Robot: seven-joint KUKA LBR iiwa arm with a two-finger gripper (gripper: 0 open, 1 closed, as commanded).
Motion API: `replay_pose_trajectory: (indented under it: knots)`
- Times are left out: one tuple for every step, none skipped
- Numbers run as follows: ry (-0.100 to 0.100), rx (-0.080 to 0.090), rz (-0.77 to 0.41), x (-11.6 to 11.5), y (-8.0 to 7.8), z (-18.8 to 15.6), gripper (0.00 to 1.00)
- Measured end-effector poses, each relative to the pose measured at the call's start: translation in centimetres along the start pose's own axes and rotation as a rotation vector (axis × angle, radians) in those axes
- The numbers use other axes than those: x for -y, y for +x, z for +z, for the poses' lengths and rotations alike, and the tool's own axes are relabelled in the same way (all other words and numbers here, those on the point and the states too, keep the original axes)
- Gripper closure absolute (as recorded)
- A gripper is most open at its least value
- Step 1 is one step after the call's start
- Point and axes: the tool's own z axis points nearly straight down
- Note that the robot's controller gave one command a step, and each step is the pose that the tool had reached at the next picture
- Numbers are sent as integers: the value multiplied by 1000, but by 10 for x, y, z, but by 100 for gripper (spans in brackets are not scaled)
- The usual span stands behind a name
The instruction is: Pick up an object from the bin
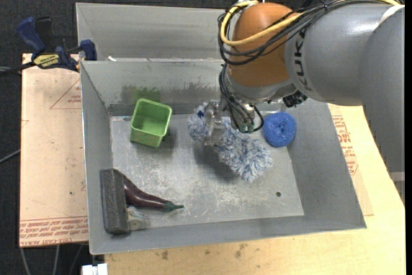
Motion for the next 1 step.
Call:
replay_pose_trajectory:
  knots:
    - [-1,6,0,0,-1,-12,100]
